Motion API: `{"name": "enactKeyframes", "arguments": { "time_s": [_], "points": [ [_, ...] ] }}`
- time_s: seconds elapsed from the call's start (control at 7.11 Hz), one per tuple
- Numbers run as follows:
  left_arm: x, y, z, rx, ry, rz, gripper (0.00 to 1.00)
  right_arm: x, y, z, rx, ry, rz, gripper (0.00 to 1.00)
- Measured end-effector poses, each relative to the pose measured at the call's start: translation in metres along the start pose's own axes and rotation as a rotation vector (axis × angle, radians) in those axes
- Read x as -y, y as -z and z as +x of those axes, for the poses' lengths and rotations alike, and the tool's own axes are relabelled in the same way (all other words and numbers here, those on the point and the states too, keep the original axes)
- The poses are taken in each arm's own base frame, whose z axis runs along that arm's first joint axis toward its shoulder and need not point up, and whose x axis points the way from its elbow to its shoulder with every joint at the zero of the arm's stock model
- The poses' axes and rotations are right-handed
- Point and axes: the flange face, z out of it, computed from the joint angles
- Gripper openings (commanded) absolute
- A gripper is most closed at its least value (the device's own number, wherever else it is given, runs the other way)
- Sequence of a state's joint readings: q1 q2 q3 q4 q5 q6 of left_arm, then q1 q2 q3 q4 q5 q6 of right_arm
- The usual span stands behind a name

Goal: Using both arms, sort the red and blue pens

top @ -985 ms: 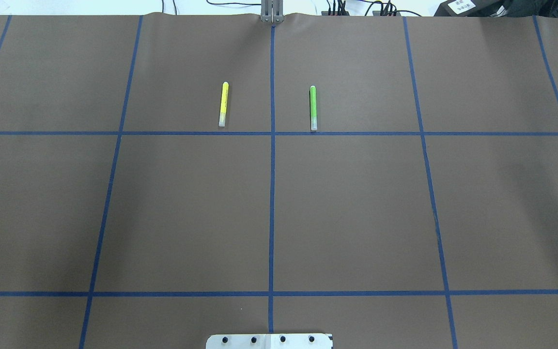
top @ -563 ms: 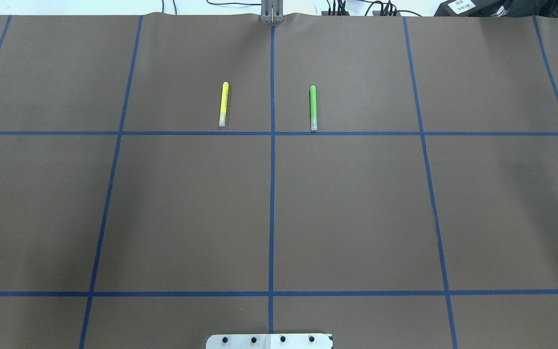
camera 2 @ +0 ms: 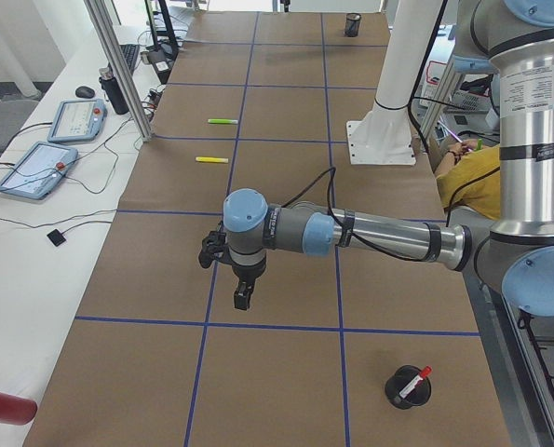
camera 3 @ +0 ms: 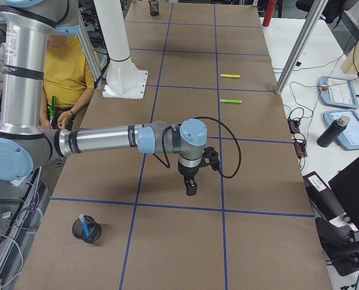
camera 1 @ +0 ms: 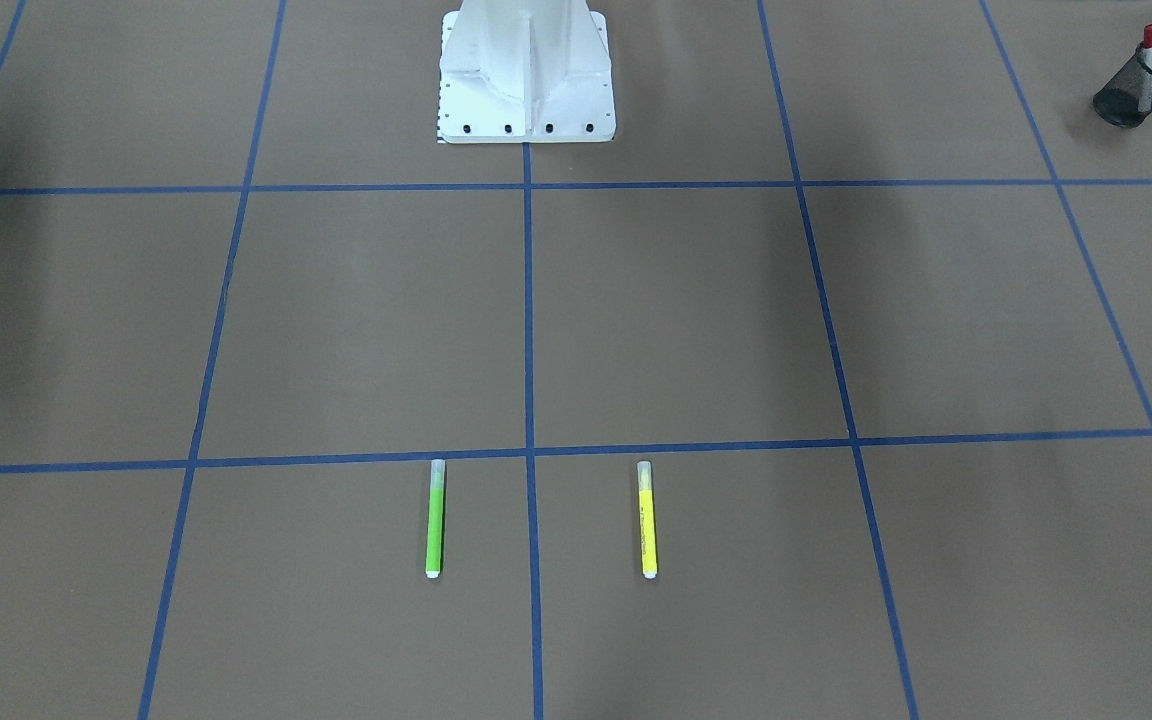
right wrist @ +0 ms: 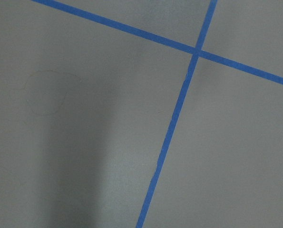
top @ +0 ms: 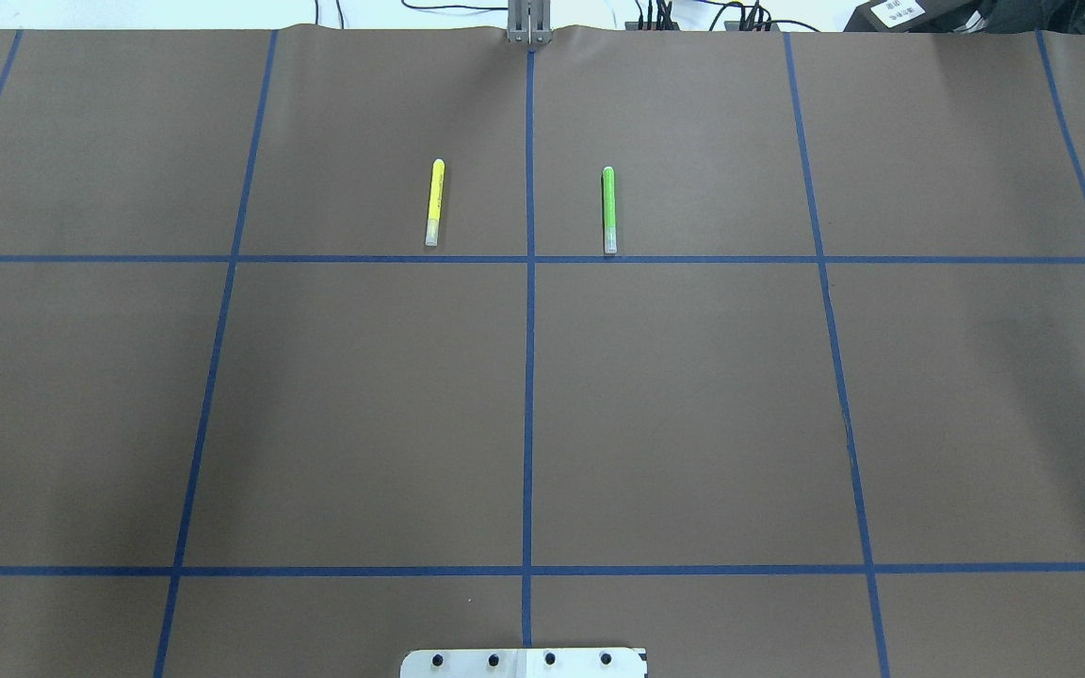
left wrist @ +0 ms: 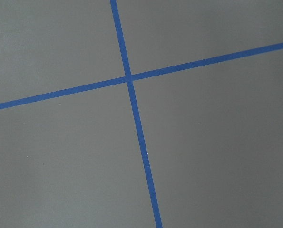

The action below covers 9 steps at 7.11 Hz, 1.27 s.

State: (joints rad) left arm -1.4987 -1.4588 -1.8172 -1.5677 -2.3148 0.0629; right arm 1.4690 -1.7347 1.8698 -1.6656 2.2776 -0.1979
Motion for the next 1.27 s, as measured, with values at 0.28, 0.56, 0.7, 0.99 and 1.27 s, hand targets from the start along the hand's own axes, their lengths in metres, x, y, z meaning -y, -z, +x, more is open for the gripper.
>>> {"name": "enactKeyframes", "arguments": {
  "time_s": [0.28,0.56,0.7,0.99,1.27],
  "points": [
    [0.0004,0.0007,0.0006,0.000,-0.002,0.002,1.00,0.0005,0.0006,0.0000,-0.001,0.001,0.002,1.00],
    [0.0012,0.0014,0.0012,0.000,-0.004,0.004,1.00,0.0019,0.0014,-0.0004,-0.002,0.003,0.004,1.00],
    [0.0018,0.0016,0.0016,0.000,-0.005,0.005,1.00,0.0029,0.0020,-0.0008,-0.002,0.004,0.005,1.00],
    [0.0030,0.0015,0.0040,0.000,-0.010,0.005,1.00,0.0041,0.0028,-0.0012,-0.003,0.006,0.007,1.00],
    [0.0044,0.0013,0.0089,-0.001,-0.021,0.003,1.00,0.0043,0.0030,-0.0013,-0.003,0.006,0.008,1.00]
  ]
}}
